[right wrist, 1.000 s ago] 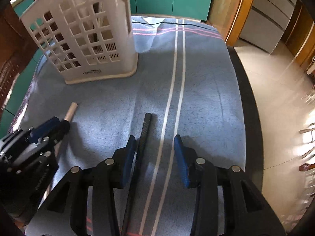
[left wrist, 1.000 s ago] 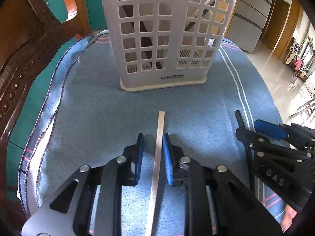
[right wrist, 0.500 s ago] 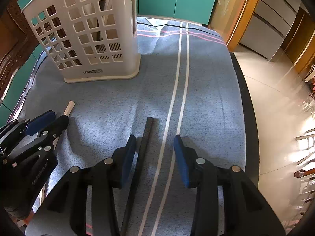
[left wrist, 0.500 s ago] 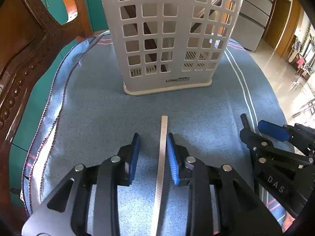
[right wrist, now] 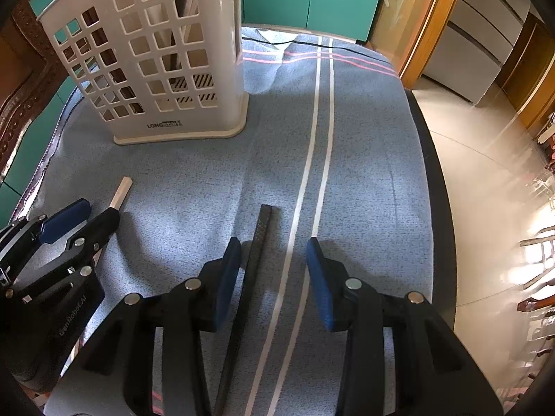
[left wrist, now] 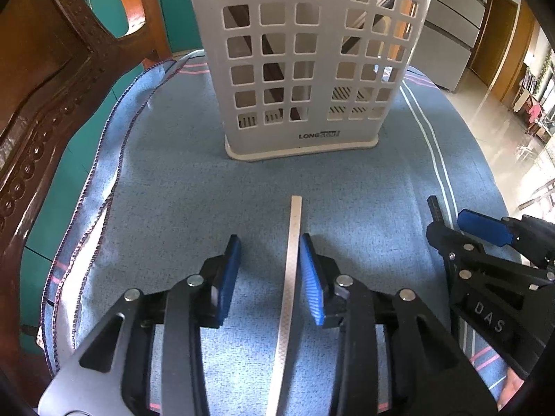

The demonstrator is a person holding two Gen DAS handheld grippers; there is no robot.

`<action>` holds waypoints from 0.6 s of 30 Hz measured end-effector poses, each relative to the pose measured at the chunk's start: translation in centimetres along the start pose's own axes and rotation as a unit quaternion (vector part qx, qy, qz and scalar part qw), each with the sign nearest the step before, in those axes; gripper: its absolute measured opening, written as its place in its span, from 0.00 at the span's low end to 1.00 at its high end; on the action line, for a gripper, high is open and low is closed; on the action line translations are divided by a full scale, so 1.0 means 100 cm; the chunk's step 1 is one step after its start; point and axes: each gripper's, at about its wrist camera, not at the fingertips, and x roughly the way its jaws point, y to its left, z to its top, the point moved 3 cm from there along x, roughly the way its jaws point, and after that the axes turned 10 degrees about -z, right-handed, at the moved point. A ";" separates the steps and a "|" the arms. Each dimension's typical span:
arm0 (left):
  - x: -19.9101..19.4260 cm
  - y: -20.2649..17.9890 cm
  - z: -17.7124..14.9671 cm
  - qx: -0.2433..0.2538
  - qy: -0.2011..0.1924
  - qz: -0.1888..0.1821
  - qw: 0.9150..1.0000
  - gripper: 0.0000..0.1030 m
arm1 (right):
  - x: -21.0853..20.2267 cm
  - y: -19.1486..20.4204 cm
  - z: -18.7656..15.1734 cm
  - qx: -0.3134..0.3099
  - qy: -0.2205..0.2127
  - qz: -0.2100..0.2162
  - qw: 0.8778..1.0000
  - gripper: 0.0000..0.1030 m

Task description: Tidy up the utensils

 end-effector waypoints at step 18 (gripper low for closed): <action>-0.058 0.016 0.002 -0.020 -0.038 -0.031 0.999 0.07 | -0.036 -0.002 0.001 0.033 -0.032 0.073 0.996 0.07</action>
